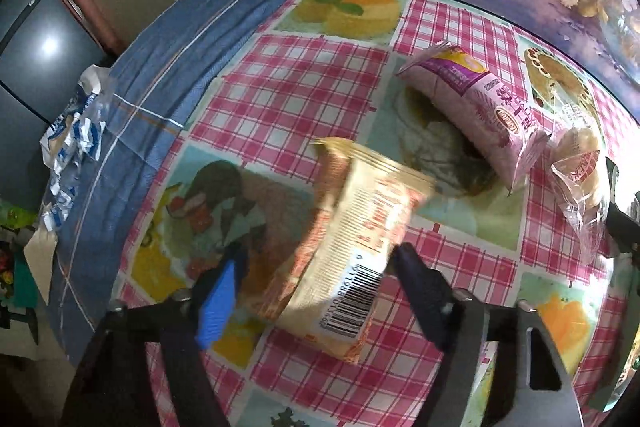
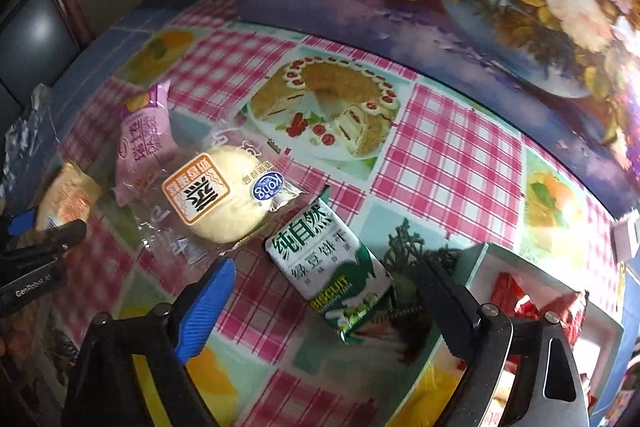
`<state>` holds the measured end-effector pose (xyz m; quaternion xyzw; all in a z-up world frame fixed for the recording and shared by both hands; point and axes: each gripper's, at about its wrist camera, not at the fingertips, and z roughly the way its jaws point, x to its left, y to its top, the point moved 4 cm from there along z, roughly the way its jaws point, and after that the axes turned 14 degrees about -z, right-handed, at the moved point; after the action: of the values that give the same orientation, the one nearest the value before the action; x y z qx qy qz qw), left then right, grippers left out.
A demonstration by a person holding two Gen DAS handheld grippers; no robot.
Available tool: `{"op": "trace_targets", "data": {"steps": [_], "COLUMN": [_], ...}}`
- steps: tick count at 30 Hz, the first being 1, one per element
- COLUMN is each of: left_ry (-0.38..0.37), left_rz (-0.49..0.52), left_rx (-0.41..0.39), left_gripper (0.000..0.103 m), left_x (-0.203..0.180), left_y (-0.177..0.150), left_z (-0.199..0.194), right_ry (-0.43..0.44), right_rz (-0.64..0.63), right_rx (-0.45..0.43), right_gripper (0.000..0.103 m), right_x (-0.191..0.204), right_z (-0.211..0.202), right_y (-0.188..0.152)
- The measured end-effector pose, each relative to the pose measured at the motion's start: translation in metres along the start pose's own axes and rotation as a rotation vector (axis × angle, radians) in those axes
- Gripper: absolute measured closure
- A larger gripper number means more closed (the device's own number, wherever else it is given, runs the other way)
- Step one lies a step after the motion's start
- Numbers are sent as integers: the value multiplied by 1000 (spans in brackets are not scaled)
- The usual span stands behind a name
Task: Organize snacks
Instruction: 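Grasp the tan wafer bar with the left gripper while the right gripper grasps the green BISCUIT box, then carry the wafer bar with the left gripper while the right gripper carries the BISCUIT box over the tray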
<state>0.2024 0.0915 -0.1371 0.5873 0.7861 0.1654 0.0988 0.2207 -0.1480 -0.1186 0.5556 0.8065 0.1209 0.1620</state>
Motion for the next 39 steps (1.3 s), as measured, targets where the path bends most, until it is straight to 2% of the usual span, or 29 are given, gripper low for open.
{"op": "trace_targets", "data": {"steps": [2,4,8,11,12,17,29,39], "left_ry": [-13,-4,-8,-5,-3,7,17,-1], "left_rz": [-6,-7,-12,-19,-23,-40,-44,-30], "left_rx": [-4,-10,-15,-16,-14,-6,19,54], "left_gripper": [44,47,49,49,49,52,63,65], "left_x": [1,0,-1,-1,-1,-3,-17,-36], "left_y": [0,1,3,3,4,0,-23,-51], "left_z": [0,-1,0,-1,0,-3,-18,-35], "right_ry": [-5,-6,-9,8,9,21,33,52], "right_rz": [-11,-17,-35,-28,-24,-3,91,189], "right_rx": [11,21,38,34,33,26,12,7], "right_gripper": [18,21,28,30,34,35,36,38], "right_x": [1,0,0,-2,-2,0,27,38], "right_z": [5,10,20,23,23,24,3,-16], "right_y": [2,3,4,4,4,5,-31,-64]}}
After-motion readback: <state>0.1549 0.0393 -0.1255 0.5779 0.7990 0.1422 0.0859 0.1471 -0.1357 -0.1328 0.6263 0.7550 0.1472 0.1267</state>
